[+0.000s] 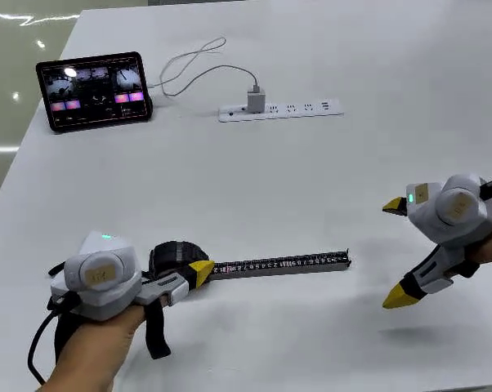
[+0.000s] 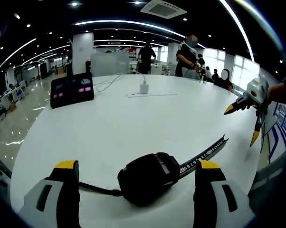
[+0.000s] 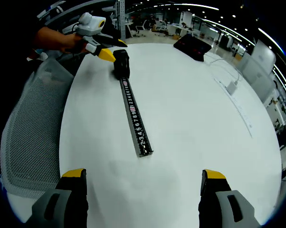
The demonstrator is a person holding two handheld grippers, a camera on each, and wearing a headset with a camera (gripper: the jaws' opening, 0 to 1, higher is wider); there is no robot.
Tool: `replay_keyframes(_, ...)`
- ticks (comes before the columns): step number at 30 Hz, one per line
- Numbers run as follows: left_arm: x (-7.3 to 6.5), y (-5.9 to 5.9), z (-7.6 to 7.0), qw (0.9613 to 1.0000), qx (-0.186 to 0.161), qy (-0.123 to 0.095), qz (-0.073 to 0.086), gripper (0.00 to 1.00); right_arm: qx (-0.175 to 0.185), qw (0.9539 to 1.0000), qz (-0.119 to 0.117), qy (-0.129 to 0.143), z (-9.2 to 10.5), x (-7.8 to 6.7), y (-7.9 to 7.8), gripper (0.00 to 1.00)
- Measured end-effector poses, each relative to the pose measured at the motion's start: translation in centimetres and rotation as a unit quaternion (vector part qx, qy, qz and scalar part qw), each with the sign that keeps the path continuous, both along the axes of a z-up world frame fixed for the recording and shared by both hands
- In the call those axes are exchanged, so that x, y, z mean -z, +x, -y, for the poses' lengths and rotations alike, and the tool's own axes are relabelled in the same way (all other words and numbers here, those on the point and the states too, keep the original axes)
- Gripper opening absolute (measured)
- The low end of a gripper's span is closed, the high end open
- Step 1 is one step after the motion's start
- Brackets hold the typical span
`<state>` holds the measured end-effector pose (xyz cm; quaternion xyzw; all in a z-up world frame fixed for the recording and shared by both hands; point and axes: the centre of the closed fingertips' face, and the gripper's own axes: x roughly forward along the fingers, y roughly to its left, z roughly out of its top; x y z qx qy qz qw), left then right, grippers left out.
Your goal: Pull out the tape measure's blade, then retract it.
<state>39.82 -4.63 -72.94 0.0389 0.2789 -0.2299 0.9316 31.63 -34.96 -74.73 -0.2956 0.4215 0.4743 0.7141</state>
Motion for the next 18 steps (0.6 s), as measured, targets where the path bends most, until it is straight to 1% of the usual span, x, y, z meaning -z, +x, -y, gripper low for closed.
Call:
replay_keyframes(1,0.0,0.0,0.0,1.0,-0.007,0.004,0.001,0.99,-0.007,1.0,0.001,-0.003,-0.1,0.1,0.3,0.99)
replay_keyframes(3,0.0,0.2,0.0,0.9998,-0.014,0.013,0.01,0.99,-0.012,0.9999,0.004,-0.003,-0.4,0.2,0.7,0.99)
replay_keyframes(4,0.1,0.3,0.2,0.9997,-0.017,0.016,0.01,0.99,-0.012,0.9999,0.004,-0.002,-0.6,0.3,1.0,0.99)
replay_keyframes(6,0.2,0.3,0.7,0.9997,-0.019,0.015,0.01,0.99,-0.018,0.9998,0.007,-0.002,-1.1,0.3,1.5,0.99)
replay_keyframes(9,0.3,0.2,1.6,0.9996,-0.014,0.018,0.016,0.99,-0.031,0.9995,0.006,-0.003,-1.7,0.4,1.9,0.97)
replay_keyframes(10,0.4,0.2,1.9,0.9996,-0.013,0.018,0.017,0.99,-0.037,0.9993,0.008,-0.006,-1.9,0.5,2.0,0.97)
replay_keyframes(12,0.6,0.1,2.2,0.9997,-0.014,0.014,0.015,0.99,-0.038,0.9993,0.006,-0.004,-2.3,0.5,2.3,0.97)
replay_keyframes(14,0.6,0.2,2.3,0.9993,-0.031,0.01,0.02,0.99,-0.044,0.999,0.004,-0.006,-2.2,0.8,2.7,0.96)
replay_keyframes(16,0.7,0.1,2.4,0.999,-0.041,-0.003,0.019,0.99,-0.047,0.9988,0.005,-0.008,-2.3,0.9,2.9,0.96)
replay_keyframes(18,1.0,0.1,2.3,0.9986,-0.049,0.001,0.018,0.99,-0.048,0.9988,0.001,-0.009,-2.5,1.0,2.8,0.95)
